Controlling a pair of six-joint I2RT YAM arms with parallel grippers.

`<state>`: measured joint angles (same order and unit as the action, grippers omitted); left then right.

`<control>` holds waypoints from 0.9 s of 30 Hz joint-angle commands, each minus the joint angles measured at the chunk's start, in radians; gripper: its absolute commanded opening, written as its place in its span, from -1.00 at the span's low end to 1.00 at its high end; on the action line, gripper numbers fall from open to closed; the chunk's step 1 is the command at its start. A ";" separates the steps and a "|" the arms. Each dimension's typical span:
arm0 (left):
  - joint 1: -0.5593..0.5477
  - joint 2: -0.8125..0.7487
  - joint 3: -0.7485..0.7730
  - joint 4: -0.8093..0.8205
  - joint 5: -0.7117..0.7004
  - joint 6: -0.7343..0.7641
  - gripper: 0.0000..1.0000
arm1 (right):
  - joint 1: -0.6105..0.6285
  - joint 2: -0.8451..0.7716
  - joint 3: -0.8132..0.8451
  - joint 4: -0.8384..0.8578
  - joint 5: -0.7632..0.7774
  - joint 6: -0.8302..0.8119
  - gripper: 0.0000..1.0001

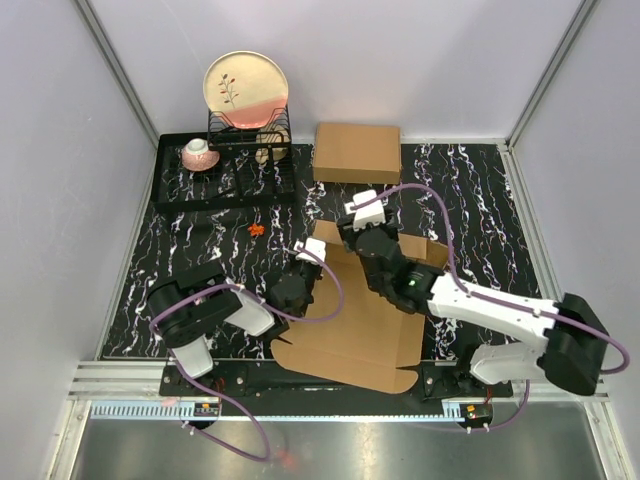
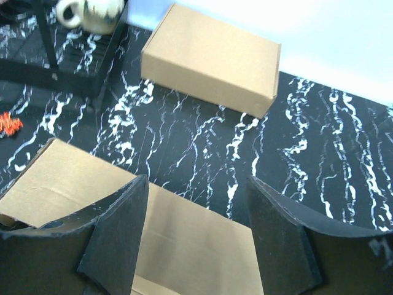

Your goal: Fold the paper box

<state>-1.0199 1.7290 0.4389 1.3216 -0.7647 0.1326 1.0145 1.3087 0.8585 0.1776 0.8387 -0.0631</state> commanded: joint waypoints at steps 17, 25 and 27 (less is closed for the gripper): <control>0.078 -0.074 0.032 0.150 -0.035 0.038 -1.00 | -0.048 -0.505 -0.133 -0.403 0.226 0.221 0.53; 0.110 -0.167 0.127 -0.345 0.031 -0.167 -1.00 | -0.065 -0.520 -0.147 -0.454 0.264 0.328 0.50; 0.127 -0.195 0.145 -0.468 0.085 -0.233 -1.00 | -0.070 -0.514 -0.138 -0.452 0.260 0.339 0.50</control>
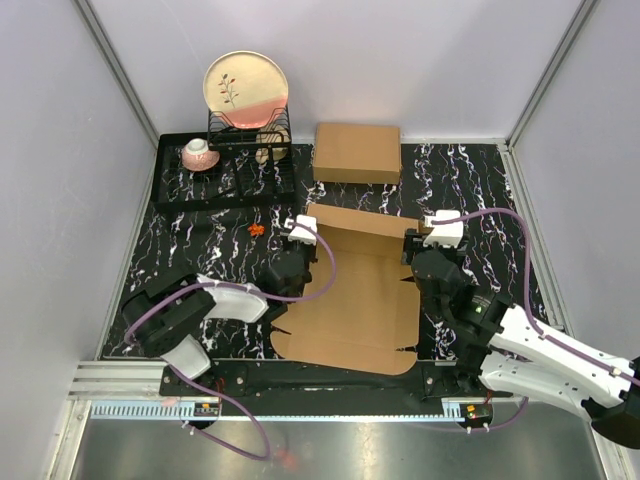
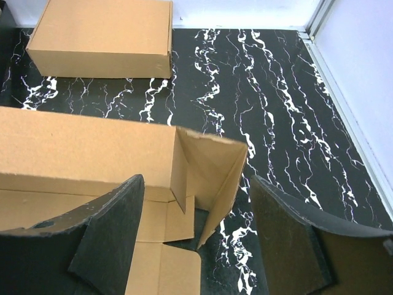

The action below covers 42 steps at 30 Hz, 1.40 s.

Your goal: Fold the paper box

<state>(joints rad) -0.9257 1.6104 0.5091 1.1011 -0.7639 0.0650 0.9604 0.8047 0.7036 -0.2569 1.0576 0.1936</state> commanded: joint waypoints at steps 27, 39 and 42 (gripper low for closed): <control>0.065 -0.043 0.193 -0.567 0.166 -0.240 -1.00 | -0.282 0.020 0.089 -0.294 -0.053 0.300 0.32; 0.080 -0.018 0.235 -0.635 0.245 -0.264 -1.00 | -0.285 -0.056 0.016 -0.211 -0.234 0.316 0.21; 0.080 -0.006 0.247 -0.655 0.258 -0.269 -1.00 | -0.285 -0.059 0.037 -0.189 -0.246 0.271 0.16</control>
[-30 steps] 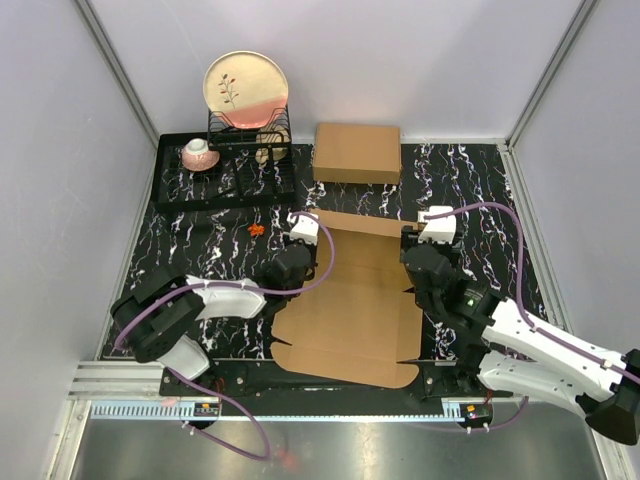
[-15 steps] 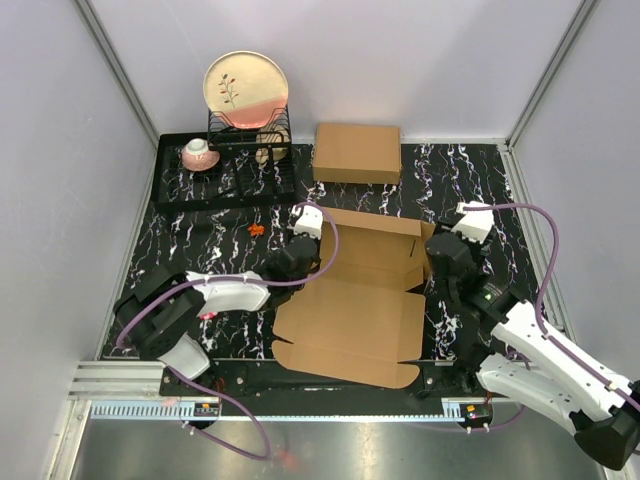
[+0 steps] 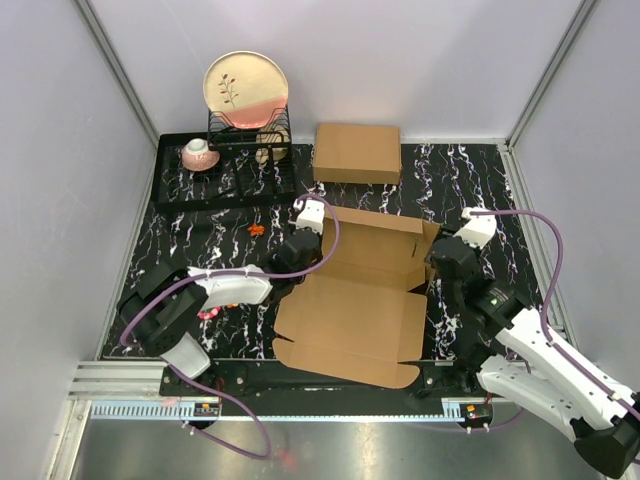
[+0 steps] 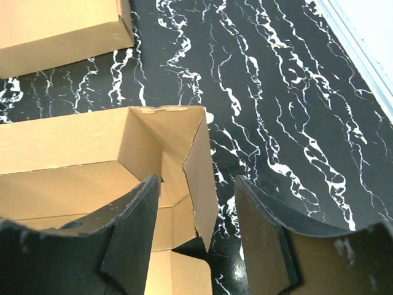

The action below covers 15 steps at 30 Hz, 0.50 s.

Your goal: Fold the paper box

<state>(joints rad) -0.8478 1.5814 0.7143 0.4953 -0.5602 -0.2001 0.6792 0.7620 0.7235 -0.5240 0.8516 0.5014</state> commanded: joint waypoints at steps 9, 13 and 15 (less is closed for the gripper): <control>0.006 0.043 0.083 -0.119 0.079 -0.005 -1.00 | -0.004 0.051 0.096 0.104 -0.195 -0.204 0.30; 0.024 0.046 0.128 -0.216 0.141 -0.028 -1.00 | -0.004 0.063 0.073 0.081 -0.133 -0.158 0.23; 0.032 0.048 0.137 -0.248 0.169 -0.033 -1.00 | -0.004 0.063 0.065 0.050 -0.076 -0.115 0.23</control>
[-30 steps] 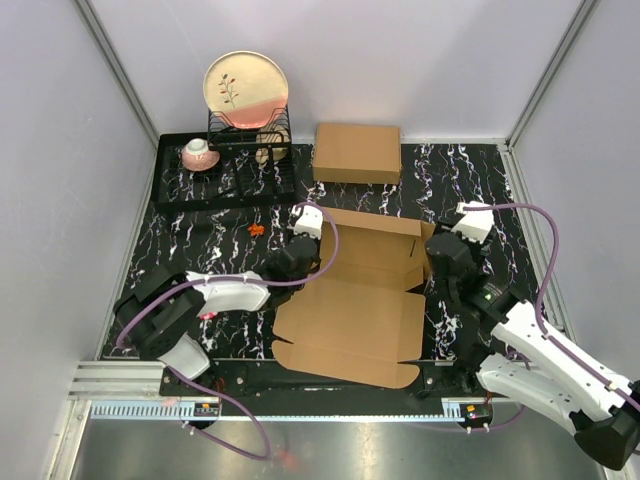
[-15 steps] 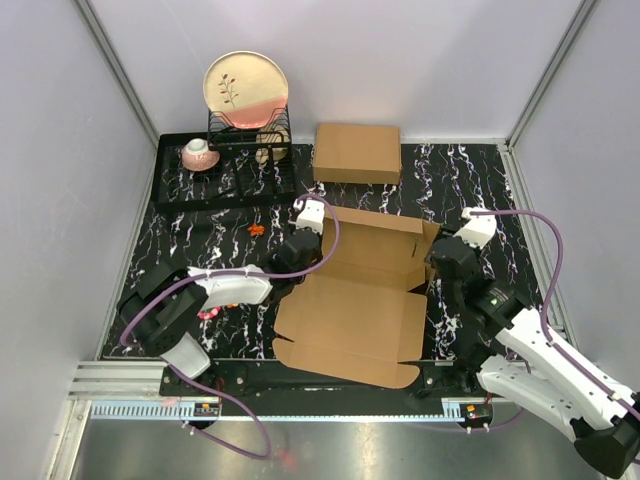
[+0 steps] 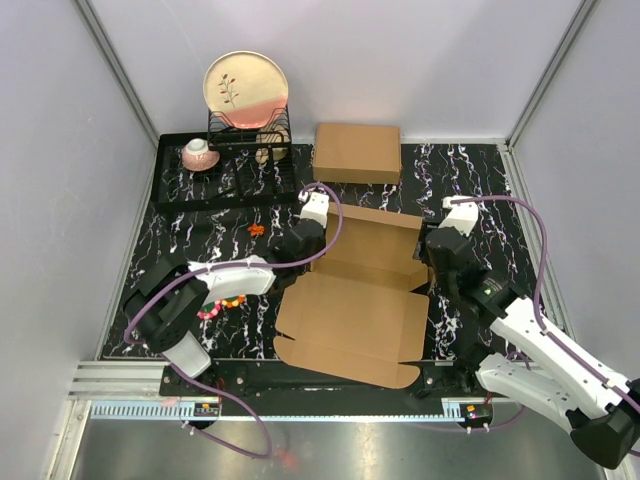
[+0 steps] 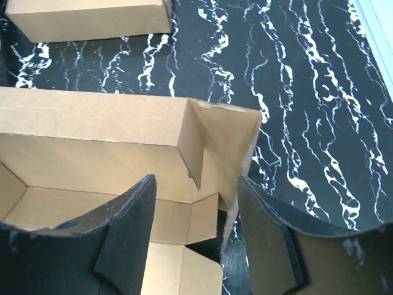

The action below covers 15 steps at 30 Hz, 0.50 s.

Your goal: Fold the paper box

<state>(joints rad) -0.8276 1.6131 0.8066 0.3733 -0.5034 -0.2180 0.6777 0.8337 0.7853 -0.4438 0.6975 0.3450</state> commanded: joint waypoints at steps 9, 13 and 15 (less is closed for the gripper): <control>0.024 0.022 0.068 -0.171 0.138 -0.017 -1.00 | -0.004 -0.025 -0.064 -0.119 0.143 0.181 0.15; 0.025 0.019 0.065 -0.168 0.144 -0.021 -1.00 | -0.004 0.028 -0.083 -0.127 0.154 0.235 0.10; 0.025 0.019 0.063 -0.165 0.147 -0.024 -1.00 | -0.004 0.047 -0.101 -0.108 0.169 0.252 0.06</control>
<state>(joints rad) -0.7967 1.6192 0.8581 0.2798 -0.4320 -0.2367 0.6777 0.8478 0.7132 -0.5522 0.8043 0.5171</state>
